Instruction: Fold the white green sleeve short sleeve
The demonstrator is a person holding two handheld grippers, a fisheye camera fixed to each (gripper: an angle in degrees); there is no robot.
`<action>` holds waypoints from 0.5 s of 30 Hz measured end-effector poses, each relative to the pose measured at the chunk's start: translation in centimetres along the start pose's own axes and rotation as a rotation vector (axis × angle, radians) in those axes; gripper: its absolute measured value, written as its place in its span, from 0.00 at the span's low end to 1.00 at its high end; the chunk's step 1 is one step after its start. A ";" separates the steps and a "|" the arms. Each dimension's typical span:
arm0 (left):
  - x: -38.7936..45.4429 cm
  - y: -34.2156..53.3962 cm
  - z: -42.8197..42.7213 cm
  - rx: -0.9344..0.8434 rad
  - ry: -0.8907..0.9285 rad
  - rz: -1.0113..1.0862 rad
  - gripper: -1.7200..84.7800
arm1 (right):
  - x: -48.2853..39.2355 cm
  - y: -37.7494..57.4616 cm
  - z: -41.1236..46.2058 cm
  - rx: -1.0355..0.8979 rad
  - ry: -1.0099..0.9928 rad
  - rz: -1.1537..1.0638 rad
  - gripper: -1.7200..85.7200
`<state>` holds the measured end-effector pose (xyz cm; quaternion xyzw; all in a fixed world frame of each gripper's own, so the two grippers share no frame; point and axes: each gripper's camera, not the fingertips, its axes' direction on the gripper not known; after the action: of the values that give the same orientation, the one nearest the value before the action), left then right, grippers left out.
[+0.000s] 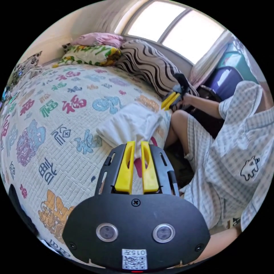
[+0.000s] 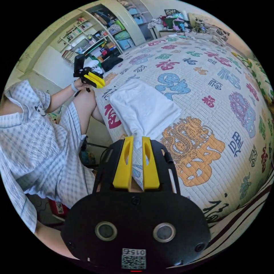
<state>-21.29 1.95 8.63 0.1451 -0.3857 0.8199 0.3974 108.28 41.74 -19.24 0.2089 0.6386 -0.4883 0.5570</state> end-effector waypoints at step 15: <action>-2.8 -3.9 4.5 -0.143 0.055 -0.098 0.03 | 1.3 -5.9 10.7 -0.136 -0.156 0.091 0.02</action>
<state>-16.83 -1.47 12.06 0.1125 -0.4246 0.7734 0.4570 108.57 29.67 -17.07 0.1608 0.6147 -0.4329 0.6394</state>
